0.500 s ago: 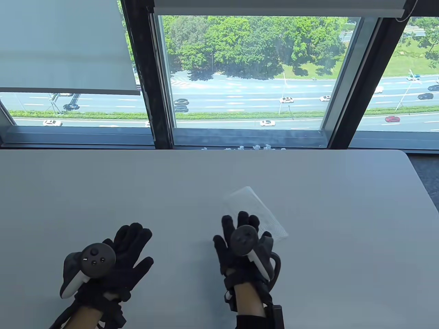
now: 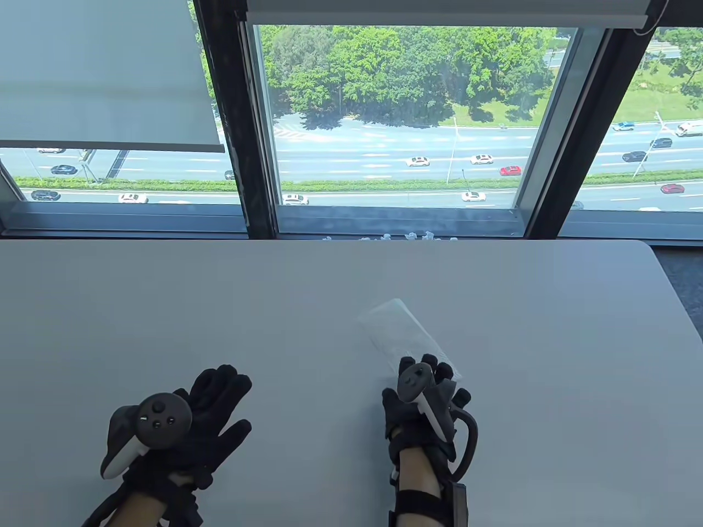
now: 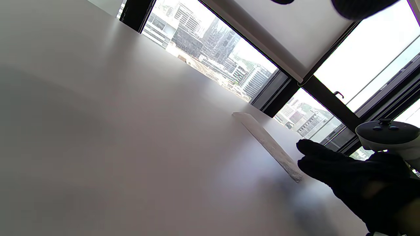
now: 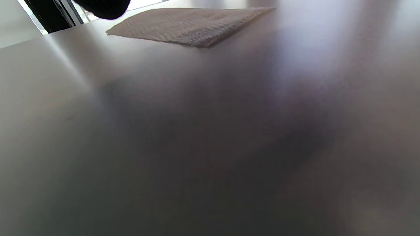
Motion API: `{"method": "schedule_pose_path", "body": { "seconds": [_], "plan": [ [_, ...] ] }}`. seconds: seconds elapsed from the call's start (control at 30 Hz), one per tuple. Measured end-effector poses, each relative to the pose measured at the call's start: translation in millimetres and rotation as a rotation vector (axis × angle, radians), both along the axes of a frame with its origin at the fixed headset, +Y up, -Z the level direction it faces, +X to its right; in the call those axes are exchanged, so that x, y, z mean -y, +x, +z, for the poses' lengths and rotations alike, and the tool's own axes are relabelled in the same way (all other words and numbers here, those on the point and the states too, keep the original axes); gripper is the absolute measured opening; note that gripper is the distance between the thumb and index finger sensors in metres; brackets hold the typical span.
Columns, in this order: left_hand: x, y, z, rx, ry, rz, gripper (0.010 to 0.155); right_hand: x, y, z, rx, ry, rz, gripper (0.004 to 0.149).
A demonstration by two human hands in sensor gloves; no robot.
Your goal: Squeeze kitchen paper into compact ball
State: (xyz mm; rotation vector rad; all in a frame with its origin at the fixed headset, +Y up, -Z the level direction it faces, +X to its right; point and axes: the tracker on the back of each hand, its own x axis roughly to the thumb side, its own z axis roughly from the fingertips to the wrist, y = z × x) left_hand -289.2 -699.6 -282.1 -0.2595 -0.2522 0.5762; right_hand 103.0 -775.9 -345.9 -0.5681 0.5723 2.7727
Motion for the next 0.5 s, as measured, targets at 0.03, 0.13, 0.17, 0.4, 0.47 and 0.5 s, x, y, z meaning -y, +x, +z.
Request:
{"method": "schedule_pose_path", "body": {
  "seconds": [0.03, 0.13, 0.17, 0.4, 0.47, 0.5],
  "plan": [
    [-0.1, 0.0, -0.1, 0.000, 0.002, 0.000, 0.075, 3.9, 0.3, 0.0, 0.001, -0.017, -0.002, 0.072],
    [-0.1, -0.4, -0.2, 0.001, 0.004, 0.005, 0.075, 7.1, -2.9, -0.9, -0.010, -0.037, 0.050, 0.073],
    [-0.1, -0.3, -0.2, 0.001, 0.004, 0.005, 0.075, 8.3, -4.1, -1.2, -0.020, -0.050, 0.071, 0.072],
    [-0.2, 0.8, 0.3, 0.009, -0.003, 0.009, 0.075, 3.2, -14.9, -1.6, -0.043, 0.005, 0.228, 0.056],
    [-0.2, 1.0, 0.2, 0.011, -0.003, 0.008, 0.075, 1.2, -22.4, -2.6, -0.062, 0.033, 0.305, 0.047],
    [-0.3, 1.0, 0.2, 0.012, -0.004, 0.008, 0.075, 1.2, -24.2, -2.9, -0.066, 0.037, 0.313, 0.045]
  ]
}}
